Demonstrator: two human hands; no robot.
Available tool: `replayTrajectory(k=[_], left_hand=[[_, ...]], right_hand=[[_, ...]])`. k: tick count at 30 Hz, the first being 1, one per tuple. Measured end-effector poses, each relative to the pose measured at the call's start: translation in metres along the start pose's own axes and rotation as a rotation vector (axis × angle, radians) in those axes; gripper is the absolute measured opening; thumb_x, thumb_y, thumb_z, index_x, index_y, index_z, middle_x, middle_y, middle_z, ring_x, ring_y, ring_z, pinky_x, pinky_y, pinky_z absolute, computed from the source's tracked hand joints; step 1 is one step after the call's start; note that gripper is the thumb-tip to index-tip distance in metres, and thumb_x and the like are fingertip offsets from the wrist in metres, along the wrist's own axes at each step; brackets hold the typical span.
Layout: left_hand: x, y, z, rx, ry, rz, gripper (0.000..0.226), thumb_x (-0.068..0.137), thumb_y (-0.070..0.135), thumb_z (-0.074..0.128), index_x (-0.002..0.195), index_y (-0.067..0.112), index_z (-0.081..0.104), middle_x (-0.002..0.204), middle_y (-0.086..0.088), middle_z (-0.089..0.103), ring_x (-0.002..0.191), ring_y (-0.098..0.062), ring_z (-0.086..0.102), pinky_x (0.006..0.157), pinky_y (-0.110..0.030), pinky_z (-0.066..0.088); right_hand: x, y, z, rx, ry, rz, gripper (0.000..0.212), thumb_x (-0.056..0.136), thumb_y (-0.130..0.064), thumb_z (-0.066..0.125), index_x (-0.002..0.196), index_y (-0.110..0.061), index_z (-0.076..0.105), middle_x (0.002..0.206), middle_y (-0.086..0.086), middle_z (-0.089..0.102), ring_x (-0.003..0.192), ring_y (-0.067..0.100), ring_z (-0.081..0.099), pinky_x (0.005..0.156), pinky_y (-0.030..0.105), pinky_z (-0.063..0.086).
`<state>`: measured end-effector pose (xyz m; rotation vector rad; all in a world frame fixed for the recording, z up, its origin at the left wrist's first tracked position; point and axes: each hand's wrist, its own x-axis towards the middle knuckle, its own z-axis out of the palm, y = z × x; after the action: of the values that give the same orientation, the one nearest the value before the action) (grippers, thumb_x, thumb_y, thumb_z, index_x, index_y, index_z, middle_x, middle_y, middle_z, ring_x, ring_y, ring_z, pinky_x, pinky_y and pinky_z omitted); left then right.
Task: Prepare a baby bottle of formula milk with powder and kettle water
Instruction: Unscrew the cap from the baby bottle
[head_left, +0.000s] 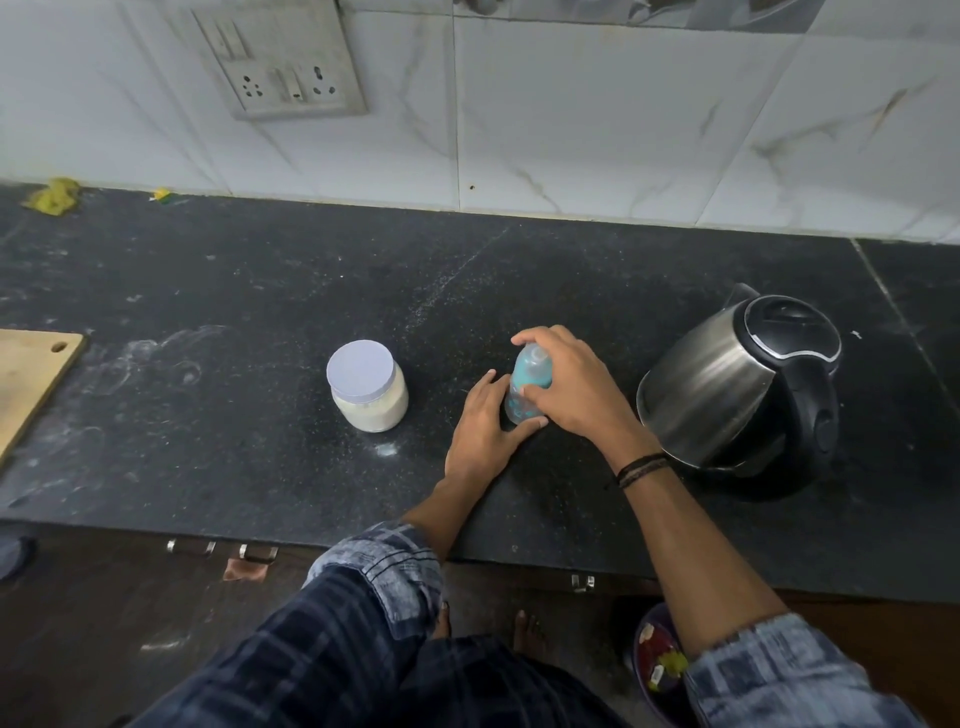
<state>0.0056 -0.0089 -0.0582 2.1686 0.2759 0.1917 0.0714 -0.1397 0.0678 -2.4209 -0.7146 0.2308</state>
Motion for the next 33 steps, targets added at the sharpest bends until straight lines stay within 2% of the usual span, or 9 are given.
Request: replayTrajectory(k=[5, 8, 10, 15, 17, 20, 24, 28, 33], left_hand=[[-0.0002, 0.001, -0.0002, -0.01, -0.002, -0.008, 0.076, 0.092, 0.046, 0.078, 0.156, 0.022, 0.046, 0.162, 0.004, 0.045, 0.158, -0.009, 0.019, 0.118, -0.027, 0.025], [0.0003, -0.0004, -0.0006, -0.01, -0.007, 0.004, 0.075, 0.092, 0.046, 0.078, 0.154, 0.018, 0.048, 0.161, 0.001, 0.047, 0.158, -0.012, 0.021, 0.12, -0.031, 0.026], [0.0002, -0.0009, 0.0, -0.011, -0.007, 0.003, 0.075, 0.092, 0.047, 0.078, 0.154, 0.018, 0.049, 0.161, 0.001, 0.047, 0.158, -0.011, 0.021, 0.12, -0.032, 0.027], [-0.0007, -0.0013, 0.0019, 0.0, 0.017, -0.007, 0.076, 0.09, 0.05, 0.077, 0.153, 0.019, 0.049, 0.162, -0.003, 0.045, 0.156, -0.01, 0.022, 0.118, -0.03, 0.028], [0.0, -0.0023, 0.0019, 0.003, 0.009, 0.002, 0.074, 0.09, 0.051, 0.077, 0.151, 0.017, 0.051, 0.161, -0.003, 0.047, 0.157, -0.012, 0.023, 0.119, -0.033, 0.03], [0.0007, -0.003, 0.0013, -0.008, 0.002, -0.001, 0.075, 0.089, 0.053, 0.075, 0.152, 0.019, 0.05, 0.16, 0.001, 0.048, 0.157, -0.01, 0.022, 0.118, -0.03, 0.028], [0.0005, -0.0032, 0.0027, -0.01, 0.017, -0.007, 0.075, 0.089, 0.052, 0.077, 0.152, 0.02, 0.051, 0.161, 0.0, 0.046, 0.157, -0.01, 0.022, 0.117, -0.03, 0.028], [0.0009, -0.0038, 0.0018, -0.024, -0.002, 0.004, 0.073, 0.089, 0.052, 0.077, 0.151, 0.021, 0.051, 0.159, 0.002, 0.049, 0.157, -0.01, 0.022, 0.118, -0.033, 0.031], [-0.0009, -0.0025, 0.0026, -0.024, 0.017, 0.003, 0.075, 0.089, 0.052, 0.077, 0.151, 0.018, 0.05, 0.161, -0.005, 0.045, 0.156, -0.015, 0.027, 0.12, -0.036, 0.033]], right_hand=[[-0.0014, 0.0016, 0.0026, 0.047, 0.022, 0.012, 0.067, 0.084, -0.039, 0.085, 0.142, -0.034, 0.051, 0.139, -0.006, 0.041, 0.123, 0.015, 0.045, 0.095, 0.034, 0.045], [-0.0048, 0.0031, 0.0028, 0.006, 0.017, -0.006, 0.058, 0.089, -0.023, 0.081, 0.139, -0.031, 0.054, 0.135, -0.004, 0.049, 0.123, 0.016, 0.049, 0.101, 0.044, 0.052], [-0.0054, 0.0029, 0.0019, 0.025, 0.017, -0.006, 0.063, 0.087, -0.016, 0.081, 0.141, -0.033, 0.052, 0.138, -0.005, 0.05, 0.125, 0.017, 0.048, 0.102, 0.044, 0.051], [-0.0032, -0.0015, 0.0025, 0.04, 0.04, 0.011, 0.063, 0.087, -0.037, 0.082, 0.142, -0.034, 0.051, 0.139, -0.006, 0.044, 0.122, 0.013, 0.044, 0.098, 0.037, 0.046], [-0.0033, -0.0018, 0.0017, 0.006, 0.033, -0.001, 0.052, 0.091, -0.025, 0.078, 0.137, -0.03, 0.055, 0.133, -0.005, 0.05, 0.118, 0.013, 0.045, 0.1, 0.041, 0.05], [-0.0025, -0.0025, 0.0008, 0.023, 0.006, -0.008, 0.062, 0.087, -0.013, 0.078, 0.14, -0.032, 0.053, 0.138, -0.007, 0.049, 0.121, 0.013, 0.044, 0.098, 0.04, 0.05], [-0.0021, -0.0026, 0.0019, 0.039, 0.035, 0.006, 0.064, 0.086, -0.029, 0.082, 0.142, -0.034, 0.051, 0.14, -0.007, 0.044, 0.119, 0.01, 0.04, 0.095, 0.035, 0.045], [-0.0018, -0.0021, -0.0001, 0.019, 0.018, 0.004, 0.056, 0.087, -0.014, 0.078, 0.135, -0.031, 0.055, 0.131, -0.007, 0.05, 0.119, 0.013, 0.047, 0.098, 0.043, 0.052], [-0.0021, -0.0049, 0.002, 0.054, 0.067, 0.008, 0.061, 0.087, -0.038, 0.081, 0.14, -0.036, 0.05, 0.135, -0.007, 0.043, 0.12, 0.012, 0.047, 0.091, 0.033, 0.045]])
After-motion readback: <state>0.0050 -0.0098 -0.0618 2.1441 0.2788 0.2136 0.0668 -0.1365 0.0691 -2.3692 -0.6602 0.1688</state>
